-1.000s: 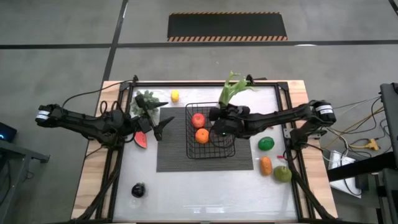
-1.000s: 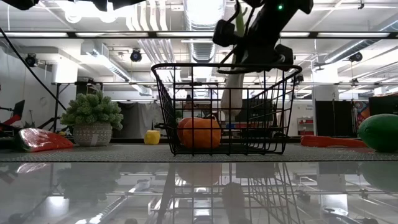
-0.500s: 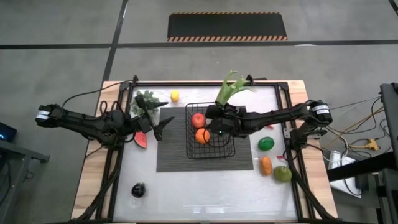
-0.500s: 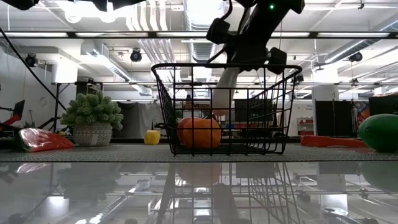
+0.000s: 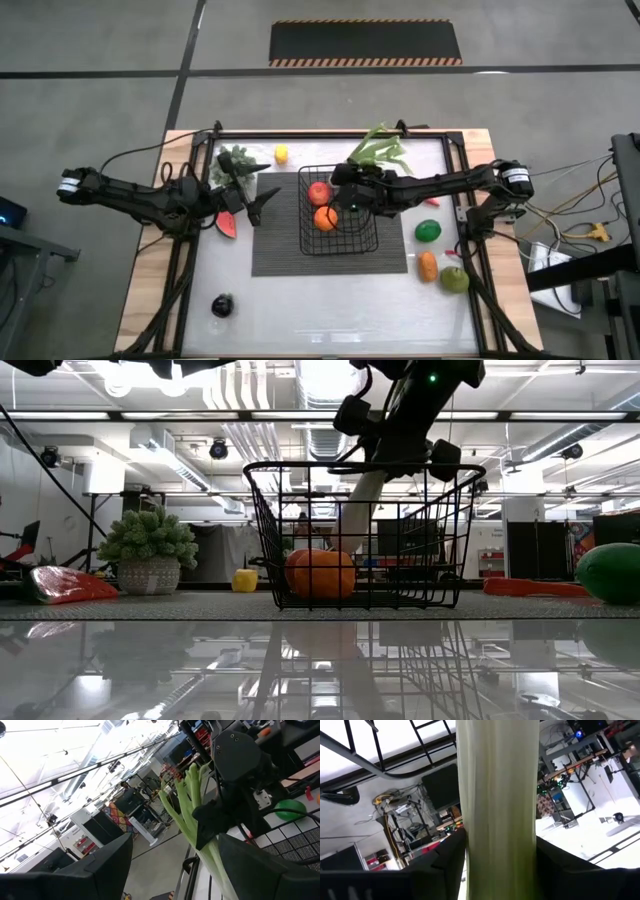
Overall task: Build produce basket
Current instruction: Put the leek into the wire basket, then put the watermelon into the wire basket
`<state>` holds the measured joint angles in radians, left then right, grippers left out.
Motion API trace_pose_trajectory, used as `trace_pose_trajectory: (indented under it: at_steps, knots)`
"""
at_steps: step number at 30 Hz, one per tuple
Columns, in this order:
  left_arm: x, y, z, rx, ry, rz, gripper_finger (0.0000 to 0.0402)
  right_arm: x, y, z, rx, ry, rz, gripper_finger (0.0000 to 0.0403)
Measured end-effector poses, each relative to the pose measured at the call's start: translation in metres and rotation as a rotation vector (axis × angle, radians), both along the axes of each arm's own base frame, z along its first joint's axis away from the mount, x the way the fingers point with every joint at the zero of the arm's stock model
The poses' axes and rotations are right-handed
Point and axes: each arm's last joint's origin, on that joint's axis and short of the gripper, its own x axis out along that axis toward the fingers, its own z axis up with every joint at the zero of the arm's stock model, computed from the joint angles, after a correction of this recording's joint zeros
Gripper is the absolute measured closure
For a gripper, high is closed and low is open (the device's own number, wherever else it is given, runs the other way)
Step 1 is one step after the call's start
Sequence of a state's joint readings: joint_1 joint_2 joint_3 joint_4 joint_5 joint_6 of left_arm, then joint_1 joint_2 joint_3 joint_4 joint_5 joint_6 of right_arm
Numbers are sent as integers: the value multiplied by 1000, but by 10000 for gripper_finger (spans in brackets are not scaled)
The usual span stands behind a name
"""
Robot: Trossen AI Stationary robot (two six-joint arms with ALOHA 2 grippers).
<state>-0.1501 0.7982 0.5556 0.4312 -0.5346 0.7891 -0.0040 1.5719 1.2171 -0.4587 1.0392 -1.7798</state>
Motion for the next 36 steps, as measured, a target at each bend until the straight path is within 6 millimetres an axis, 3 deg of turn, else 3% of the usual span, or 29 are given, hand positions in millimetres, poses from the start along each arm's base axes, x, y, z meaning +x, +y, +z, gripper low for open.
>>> trace_pose_trajectory:
  at_steps: [6, 12, 26, 32, 36]
  knots:
    - [0, 0, 0, 0, 1, 0, 127, -5, 1, 0, 26, 72, 36, 258]
    - [0, 0, 0, 0, 1, 0, 127, -4, -3, 0, 53, 7, 5, 291]
    - [0, 0, 0, 0, -1, 0, 127, -3, -3, 2, 56, -21, 3, 191]
    - [0, 0, 0, 0, -2, 0, 127, -5, -3, 5, 54, -31, 2, 169]
    - [0, 0, 0, -1, -2, 0, 127, -9, -2, 19, 47, -71, 1, 161]
